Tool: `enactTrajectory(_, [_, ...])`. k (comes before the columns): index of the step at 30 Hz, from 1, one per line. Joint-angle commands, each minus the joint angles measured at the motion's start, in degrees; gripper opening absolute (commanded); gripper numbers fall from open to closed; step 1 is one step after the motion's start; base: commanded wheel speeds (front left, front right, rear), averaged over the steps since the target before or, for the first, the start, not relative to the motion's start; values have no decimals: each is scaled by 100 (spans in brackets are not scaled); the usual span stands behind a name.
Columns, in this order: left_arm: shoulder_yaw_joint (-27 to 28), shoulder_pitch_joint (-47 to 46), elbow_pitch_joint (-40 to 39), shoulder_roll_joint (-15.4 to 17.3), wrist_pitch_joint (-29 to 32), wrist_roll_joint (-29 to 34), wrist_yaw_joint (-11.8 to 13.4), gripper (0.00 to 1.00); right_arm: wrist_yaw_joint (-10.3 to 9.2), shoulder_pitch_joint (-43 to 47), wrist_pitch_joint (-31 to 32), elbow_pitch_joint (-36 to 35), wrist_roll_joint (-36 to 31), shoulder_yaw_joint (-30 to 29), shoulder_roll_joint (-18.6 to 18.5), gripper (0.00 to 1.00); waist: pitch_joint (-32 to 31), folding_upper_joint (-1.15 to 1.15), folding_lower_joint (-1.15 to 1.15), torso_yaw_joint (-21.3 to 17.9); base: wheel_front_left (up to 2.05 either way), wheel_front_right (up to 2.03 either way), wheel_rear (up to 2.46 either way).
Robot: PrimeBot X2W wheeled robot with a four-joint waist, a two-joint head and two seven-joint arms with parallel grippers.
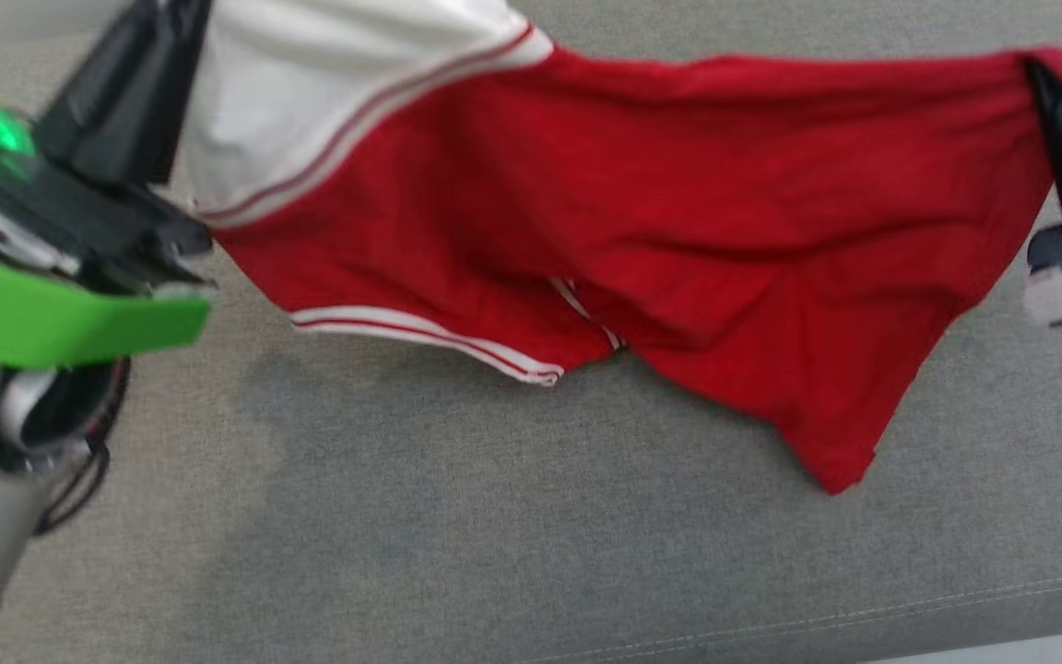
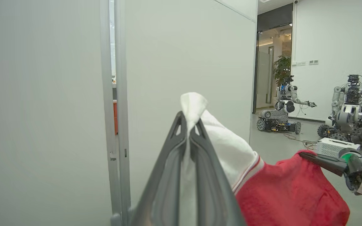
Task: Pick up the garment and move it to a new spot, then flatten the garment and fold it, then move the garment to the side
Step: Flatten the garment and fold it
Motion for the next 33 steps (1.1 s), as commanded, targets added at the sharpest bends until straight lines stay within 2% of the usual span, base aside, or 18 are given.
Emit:
enactTrajectory(1, [-7,-597,144,80,75,-20,9,0,-10,-460,122,-34,56,86,-54,0,265,0,0,-3,0,0,0])
enactTrajectory(5, [-189,-2317,831,107,163,242,10,0,-9,-1914,538,168,-84,433,-133,0,791,0,0,-16,0,0,0])
enactTrajectory(9, [-447,-3988,1885,13,-87,806,11,0,-10,-3469,770,747,-271,820,116,0,1344,0,0,-112,0,0,0])
enactTrajectory(14, [-448,-5674,3280,-302,-402,1836,70,0,-10,-5166,266,2002,-858,768,767,0,1780,0,0,-379,0,0,0])
enactTrajectory(18, [34,-6588,3099,-592,-425,2679,208,0,-10,-6139,-70,2648,-1518,388,1105,0,2219,0,0,-421,0,0,0])
enactTrajectory(21, [505,-6685,2615,-880,-414,2981,131,0,-10,-6470,-114,2610,-1931,199,1130,0,2569,0,0,-260,0,0,0])
enactTrajectory(24, [783,-6273,2244,-1022,-415,3067,47,0,-10,-6346,-120,2316,-2146,69,1034,0,2842,0,0,-38,0,0,0])
enactTrajectory(33, [966,-4322,1536,-1022,-419,2697,11,0,-10,-5153,-123,2439,-2001,-38,968,0,3147,0,0,348,0,0,0])
